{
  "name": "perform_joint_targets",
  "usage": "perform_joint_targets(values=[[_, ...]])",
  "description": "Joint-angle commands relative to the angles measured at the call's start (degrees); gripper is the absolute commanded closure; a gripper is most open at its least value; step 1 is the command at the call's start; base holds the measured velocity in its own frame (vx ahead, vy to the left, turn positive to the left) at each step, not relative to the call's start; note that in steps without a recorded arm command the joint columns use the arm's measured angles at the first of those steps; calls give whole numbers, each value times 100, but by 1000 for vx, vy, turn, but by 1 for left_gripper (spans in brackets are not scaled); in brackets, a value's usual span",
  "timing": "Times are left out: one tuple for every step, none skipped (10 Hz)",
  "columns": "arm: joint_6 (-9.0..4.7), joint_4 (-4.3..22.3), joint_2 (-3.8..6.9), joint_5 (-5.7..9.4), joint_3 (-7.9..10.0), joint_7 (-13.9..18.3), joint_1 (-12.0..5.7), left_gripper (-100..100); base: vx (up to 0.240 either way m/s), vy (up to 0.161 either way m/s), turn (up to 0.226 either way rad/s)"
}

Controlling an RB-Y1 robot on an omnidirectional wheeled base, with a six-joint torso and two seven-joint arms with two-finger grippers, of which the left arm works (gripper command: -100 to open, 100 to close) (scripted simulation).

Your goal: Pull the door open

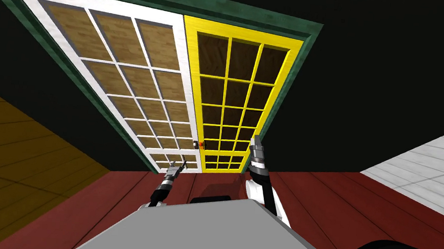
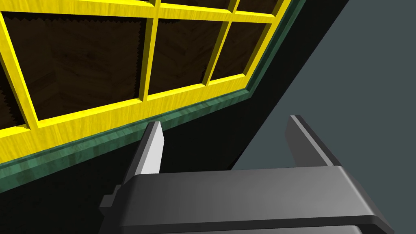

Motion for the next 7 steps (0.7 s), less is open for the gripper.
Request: perform_joint_targets(values=[[-9,184,-8,-73,33,-201,-70,-100,153,-28,-37],[-35,301,-12,-107,52,-303,-114,-100,150,-17,-47],[-61,419,-16,-141,72,-405,-158,-100,159,-10,-48],[-88,540,-22,-177,92,-512,-209,-100,180,-27,-42],[-110,637,-28,-206,107,-600,-257,-100,185,-30,-48],[-88,557,-18,-187,94,-524,-223,-100,82,-10,-2],[-72,605,1,-169,152,-561,-139,-100,-73,7,44]])
